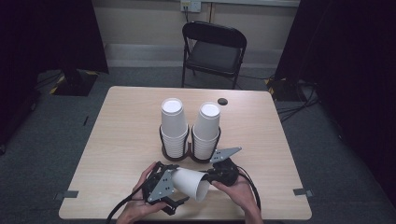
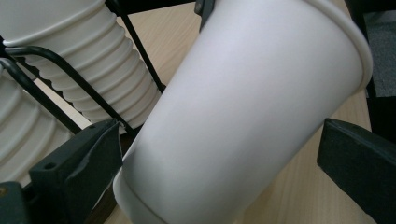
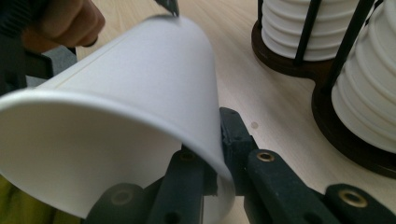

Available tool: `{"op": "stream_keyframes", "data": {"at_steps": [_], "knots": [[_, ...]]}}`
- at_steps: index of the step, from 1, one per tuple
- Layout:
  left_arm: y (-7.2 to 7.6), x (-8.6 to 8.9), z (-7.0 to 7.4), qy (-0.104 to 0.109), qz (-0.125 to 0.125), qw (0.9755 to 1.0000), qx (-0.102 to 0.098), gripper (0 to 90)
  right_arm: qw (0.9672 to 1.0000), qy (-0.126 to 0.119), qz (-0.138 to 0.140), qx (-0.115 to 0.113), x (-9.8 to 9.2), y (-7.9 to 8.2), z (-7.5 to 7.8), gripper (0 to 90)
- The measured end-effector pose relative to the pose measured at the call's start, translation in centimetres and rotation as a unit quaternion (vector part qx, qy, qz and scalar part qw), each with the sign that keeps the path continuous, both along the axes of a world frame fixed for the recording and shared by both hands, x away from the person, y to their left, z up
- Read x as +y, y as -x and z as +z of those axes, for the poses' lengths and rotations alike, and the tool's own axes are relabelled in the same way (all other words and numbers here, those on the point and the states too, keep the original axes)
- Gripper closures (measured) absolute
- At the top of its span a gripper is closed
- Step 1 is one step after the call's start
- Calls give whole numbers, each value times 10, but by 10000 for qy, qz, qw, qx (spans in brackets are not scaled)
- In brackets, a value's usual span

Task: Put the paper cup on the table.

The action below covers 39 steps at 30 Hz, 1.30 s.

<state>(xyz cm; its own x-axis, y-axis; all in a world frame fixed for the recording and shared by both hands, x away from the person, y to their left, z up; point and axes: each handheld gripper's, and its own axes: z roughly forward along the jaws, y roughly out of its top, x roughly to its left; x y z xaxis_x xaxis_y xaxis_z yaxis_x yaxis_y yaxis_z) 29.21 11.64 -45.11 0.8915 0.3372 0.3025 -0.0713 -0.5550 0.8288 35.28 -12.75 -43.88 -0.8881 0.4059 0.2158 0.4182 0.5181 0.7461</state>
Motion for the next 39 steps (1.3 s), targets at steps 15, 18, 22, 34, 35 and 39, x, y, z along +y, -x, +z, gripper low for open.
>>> {"op": "stream_keyframes", "data": {"at_steps": [15,18,22,34,35,39], "knots": [[0,-15,-3,-104,154,9998,-101,0,9991,-324,-66,278,1,-2,5,882],[0,-19,-5,-115,192,9997,-81,9,9986,-369,-133,349,3,-3,4,884],[1,-25,-5,-160,308,9993,-155,26,9984,-342,-183,419,6,-4,2,883],[1,-37,3,6,169,9995,-284,64,9979,-213,-407,466,10,-4,4,877],[2,-39,3,-61,187,9993,-322,71,9978,-217,-411,476,10,-5,3,878],[2,-40,2,-93,176,9992,-336,68,9974,-196,-424,544,12,-5,1,881]]}}
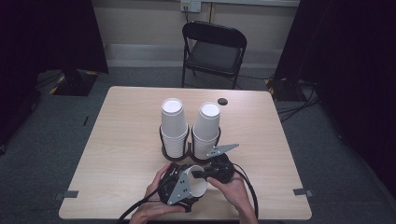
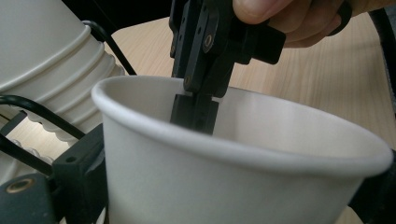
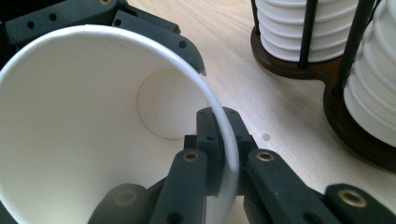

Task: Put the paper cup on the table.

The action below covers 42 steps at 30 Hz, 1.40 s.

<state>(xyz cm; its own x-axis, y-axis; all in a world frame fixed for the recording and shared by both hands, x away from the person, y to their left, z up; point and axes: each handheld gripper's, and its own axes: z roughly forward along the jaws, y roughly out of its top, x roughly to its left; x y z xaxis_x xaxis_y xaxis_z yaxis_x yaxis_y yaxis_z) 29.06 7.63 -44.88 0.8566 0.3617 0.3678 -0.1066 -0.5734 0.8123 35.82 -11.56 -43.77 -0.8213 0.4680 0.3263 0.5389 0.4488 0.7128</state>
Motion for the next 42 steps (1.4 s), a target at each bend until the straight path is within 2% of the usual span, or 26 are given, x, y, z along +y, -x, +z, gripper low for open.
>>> {"op": "stream_keyframes", "data": {"at_steps": [1,4,7,8,15,18,19,23,24,26,29,33,34,36,39,40,42], "knots": [[0,0,0,95,-3,10000,9,68,10000,-8,-6,27,0,0,0,879],[1,-3,1,54,55,9999,-72,68,10000,-22,40,67,2,-1,0,873],[1,-6,1,1,59,10000,-59,59,9999,10,85,93,5,0,-1,872],[-1,-5,2,66,47,10000,51,66,10000,17,36,89,4,0,-1,873],[-1,-6,4,69,108,9999,106,82,10000,-13,-45,66,0,1,0,870],[-3,-4,4,195,135,9996,171,101,10000,-35,-57,70,0,1,0,860],[-4,-3,4,266,136,9993,222,101,9998,-159,-121,94,-2,2,-1,854],[-6,-1,2,379,206,9987,281,101,9996,-210,-167,45,-3,2,-2,843],[-7,1,2,505,252,9978,335,102,9995,-249,-200,27,-3,2,-2,826],[-8,2,2,521,273,9976,369,102,9994,-277,-203,-2,-4,2,-2,820],[-11,5,1,669,327,9962,448,102,9987,-394,-303,-97,-6,2,0,762],[-14,7,0,776,380,9949,526,104,9979,-543,-321,-144,-9,1,-1,735],[-15,8,0,882,402,9937,571,104,9969,-652,-385,-193,-10,1,-1,709],[-17,9,0,966,462,9923,615,104,9959,-739,-448,-270,-11,1,-1,675],[-18,12,-1,996,505,9916,645,104,9947,-825,-503,-344,-12,2,0,644],[-19,13,-2,1017,544,9911,666,103,9932,-909,-559,-458,-13,4,0,620],[-19,15,-4,1011,580,9908,685,103,9917,-999,-611,-534,-15,5,1,607]]}}
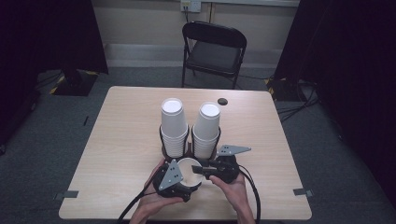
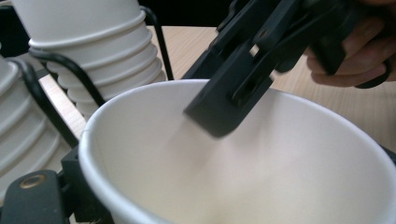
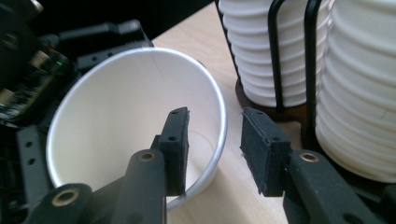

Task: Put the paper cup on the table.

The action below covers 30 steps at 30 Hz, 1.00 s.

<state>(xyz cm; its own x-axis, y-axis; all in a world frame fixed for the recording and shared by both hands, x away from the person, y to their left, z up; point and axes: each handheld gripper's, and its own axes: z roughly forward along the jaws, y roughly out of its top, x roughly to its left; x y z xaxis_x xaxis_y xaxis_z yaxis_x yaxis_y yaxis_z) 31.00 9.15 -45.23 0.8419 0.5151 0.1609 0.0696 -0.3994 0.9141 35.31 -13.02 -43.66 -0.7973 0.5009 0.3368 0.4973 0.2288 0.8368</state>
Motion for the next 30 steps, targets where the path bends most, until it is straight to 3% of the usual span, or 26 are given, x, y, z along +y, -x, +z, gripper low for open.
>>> {"op": "stream_keyframes", "data": {"at_steps": [1,7,13,16,17,19,30], "knots": [[-1,2,-1,79,91,9999,42,103,10000,-70,18,-58,-1,1,0,612],[-5,13,0,86,217,9997,54,101,9991,-307,-108,-257,-9,5,3,579],[-5,22,-1,120,417,9990,116,99,9966,-339,-520,-540,-17,6,4,482],[-6,25,-1,181,445,9987,165,98,9956,-341,-601,-638,-18,7,4,446],[-6,28,-2,296,502,9981,191,97,9939,-318,-727,-765,-19,8,3,411],[-6,30,-1,403,534,9975,226,97,9929,-322,-823,-801,-20,9,1,385],[-6,51,5,724,774,9940,262,95,9873,-388,-1190,-983,-34,17,-7,350]]}}
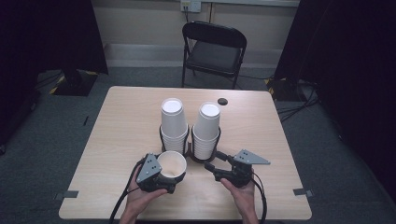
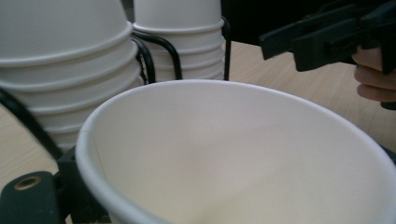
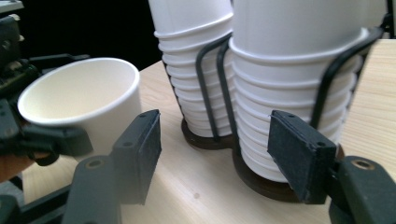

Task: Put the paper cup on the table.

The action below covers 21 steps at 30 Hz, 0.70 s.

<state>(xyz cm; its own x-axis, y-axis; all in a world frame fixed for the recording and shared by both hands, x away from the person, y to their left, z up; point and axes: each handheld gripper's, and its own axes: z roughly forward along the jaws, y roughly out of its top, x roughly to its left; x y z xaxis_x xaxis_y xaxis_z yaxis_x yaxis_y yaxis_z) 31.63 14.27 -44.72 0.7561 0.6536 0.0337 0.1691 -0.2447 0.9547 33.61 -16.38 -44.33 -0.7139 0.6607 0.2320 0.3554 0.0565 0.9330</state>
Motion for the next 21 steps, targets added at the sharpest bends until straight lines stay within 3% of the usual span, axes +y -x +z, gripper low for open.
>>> {"op": "stream_keyframes", "data": {"at_steps": [3,9,15,18,21], "knots": [[-1,9,2,116,213,9997,-16,95,9999,1,-129,-45,-6,4,-5,348],[-3,22,6,212,367,9991,-57,94,9995,-37,-282,-123,-10,6,-11,336],[-6,36,9,303,520,9982,-65,94,9976,-136,-547,-412,-13,12,-19,302],[-9,44,9,447,649,9969,-17,94,9973,-140,-631,-356,-16,12,-23,249],[-11,50,10,408,721,9966,-16,94,9977,-50,-622,-267,-18,13,-27,217]]}}
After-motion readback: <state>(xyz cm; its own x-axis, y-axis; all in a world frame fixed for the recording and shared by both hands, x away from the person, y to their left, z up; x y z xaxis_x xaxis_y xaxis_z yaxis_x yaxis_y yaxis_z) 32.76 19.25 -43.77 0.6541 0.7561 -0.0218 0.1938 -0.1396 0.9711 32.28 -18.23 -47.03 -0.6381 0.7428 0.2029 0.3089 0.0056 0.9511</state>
